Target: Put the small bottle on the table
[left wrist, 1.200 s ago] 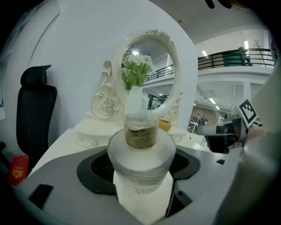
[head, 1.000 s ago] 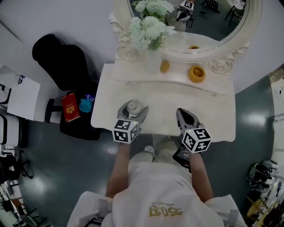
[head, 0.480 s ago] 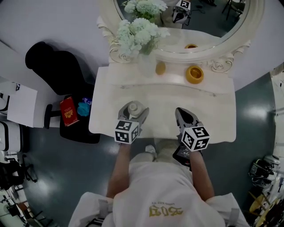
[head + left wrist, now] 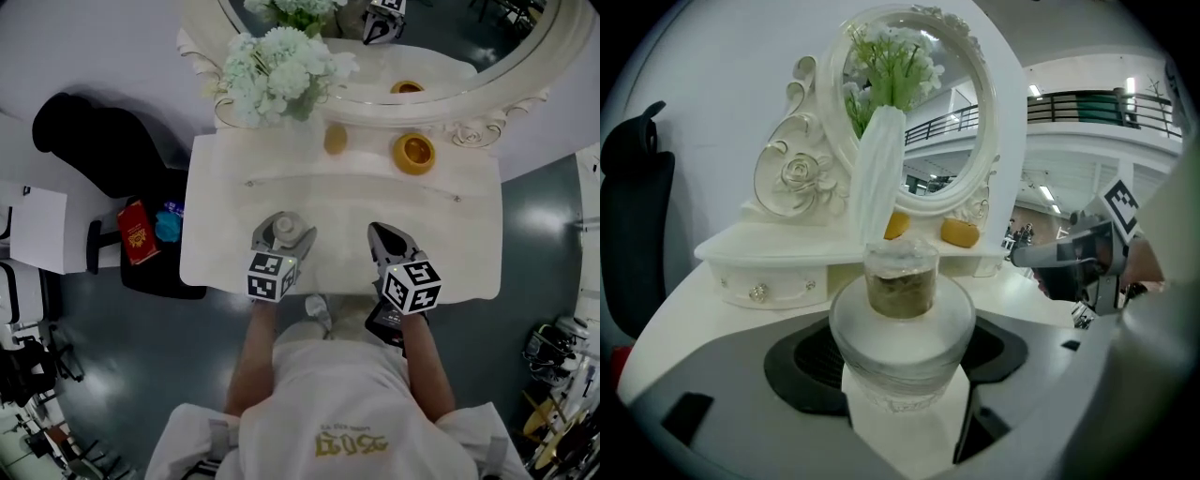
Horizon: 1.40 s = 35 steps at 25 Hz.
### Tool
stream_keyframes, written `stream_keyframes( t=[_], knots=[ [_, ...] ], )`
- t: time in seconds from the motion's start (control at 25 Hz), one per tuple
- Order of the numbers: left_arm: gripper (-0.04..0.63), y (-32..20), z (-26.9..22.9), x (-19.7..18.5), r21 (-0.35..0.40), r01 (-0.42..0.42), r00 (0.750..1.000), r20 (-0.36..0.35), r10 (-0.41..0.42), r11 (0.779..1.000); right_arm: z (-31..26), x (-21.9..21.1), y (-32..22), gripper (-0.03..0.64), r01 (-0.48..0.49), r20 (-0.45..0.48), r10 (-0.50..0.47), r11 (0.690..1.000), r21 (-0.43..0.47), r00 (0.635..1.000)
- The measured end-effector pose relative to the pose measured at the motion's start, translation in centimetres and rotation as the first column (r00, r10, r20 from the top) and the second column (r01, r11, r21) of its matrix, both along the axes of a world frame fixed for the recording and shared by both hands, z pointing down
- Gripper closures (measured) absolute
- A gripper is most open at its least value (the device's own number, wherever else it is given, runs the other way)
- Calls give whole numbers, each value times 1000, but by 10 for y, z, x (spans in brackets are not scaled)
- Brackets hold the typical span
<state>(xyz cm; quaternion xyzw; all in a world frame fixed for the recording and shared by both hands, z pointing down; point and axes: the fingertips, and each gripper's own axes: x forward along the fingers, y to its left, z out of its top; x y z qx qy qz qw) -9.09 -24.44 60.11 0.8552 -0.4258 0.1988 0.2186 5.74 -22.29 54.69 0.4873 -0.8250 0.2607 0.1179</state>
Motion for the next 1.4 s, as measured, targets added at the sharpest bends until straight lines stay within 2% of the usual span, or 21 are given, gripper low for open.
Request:
stream_keyframes(
  t=[0.32, 0.56, 0.72, 1.0, 1.28, 1.4],
  knots=[
    [247, -3, 33, 17, -27, -70, 996, 47, 71, 997, 19, 10, -9, 604, -5, -16, 4, 999, -51, 1000],
    [247, -9, 47, 24, -33, -82, 992, 89, 84, 996, 34, 20, -7, 604, -13, -19, 12, 996, -88, 1000],
    [247, -13, 50, 32, -28, -91, 991, 92, 94, 995, 40, 25, -4, 604, -22, -17, 20, 994, -105, 1000],
    [245, -14, 55, 39, -16, -107, 987, 116, 108, 994, 41, 31, -6, 604, -28, -11, 27, 994, -110, 1000],
    [244, -8, 61, 41, 7, -149, 969, 200, 145, 989, 37, 31, -9, 604, -20, -12, 19, 995, -96, 1000],
    [242, -8, 63, 42, 14, -142, 968, 211, 136, 990, 36, 32, -5, 604, -15, -17, 13, 996, -92, 1000]
  ],
)
